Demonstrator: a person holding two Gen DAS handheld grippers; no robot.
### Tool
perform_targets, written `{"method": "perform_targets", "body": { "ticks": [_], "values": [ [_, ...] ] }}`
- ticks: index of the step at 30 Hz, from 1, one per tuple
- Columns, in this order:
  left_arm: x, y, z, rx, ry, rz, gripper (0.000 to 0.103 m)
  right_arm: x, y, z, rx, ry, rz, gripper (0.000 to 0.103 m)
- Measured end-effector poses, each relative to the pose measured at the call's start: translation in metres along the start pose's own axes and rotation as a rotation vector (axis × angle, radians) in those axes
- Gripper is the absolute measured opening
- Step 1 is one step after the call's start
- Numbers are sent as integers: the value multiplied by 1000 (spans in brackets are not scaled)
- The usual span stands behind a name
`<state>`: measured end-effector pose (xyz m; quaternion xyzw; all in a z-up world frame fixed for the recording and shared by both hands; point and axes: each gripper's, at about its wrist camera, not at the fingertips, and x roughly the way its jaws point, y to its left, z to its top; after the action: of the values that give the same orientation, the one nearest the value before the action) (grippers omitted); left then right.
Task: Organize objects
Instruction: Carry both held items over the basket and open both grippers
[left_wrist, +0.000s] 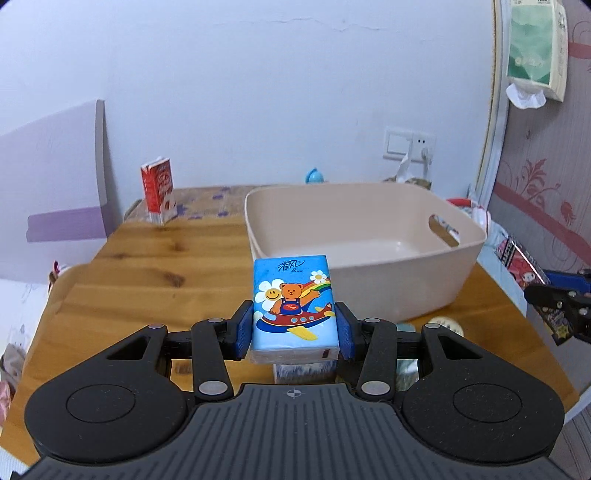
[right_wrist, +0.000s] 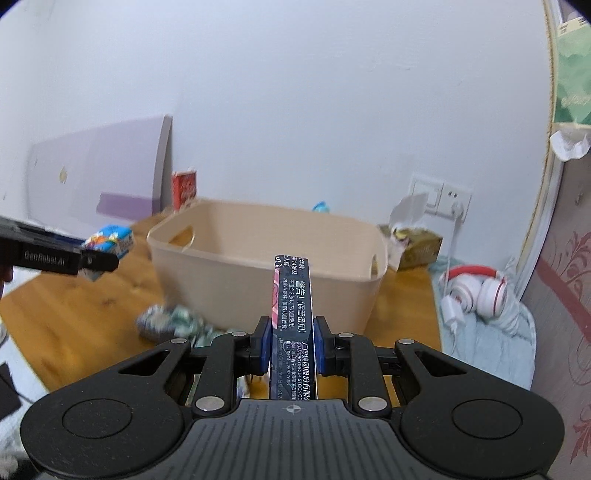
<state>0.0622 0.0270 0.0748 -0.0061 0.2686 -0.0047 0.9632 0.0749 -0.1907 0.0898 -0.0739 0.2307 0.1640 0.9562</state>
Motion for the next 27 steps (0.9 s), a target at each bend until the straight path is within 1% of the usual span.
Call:
{"method": "perform_targets", "body": {
  "ticks": [9, 16, 21, 27],
  "values": [
    [29, -12, 31, 31, -31, 8, 46, 18, -8, 34, 55, -67, -28, 22],
    [72, -30, 58, 38, -19, 21, 46, 47, -19, 58, 66, -76, -40, 23],
    [112, -36, 67, 18, 46, 25, 46, 72, -24, 73, 54, -51, -50, 22],
    [154, -39, 64, 33, 142, 47, 46, 107, -27, 78, 46, 16, -58, 22]
  ]
}}
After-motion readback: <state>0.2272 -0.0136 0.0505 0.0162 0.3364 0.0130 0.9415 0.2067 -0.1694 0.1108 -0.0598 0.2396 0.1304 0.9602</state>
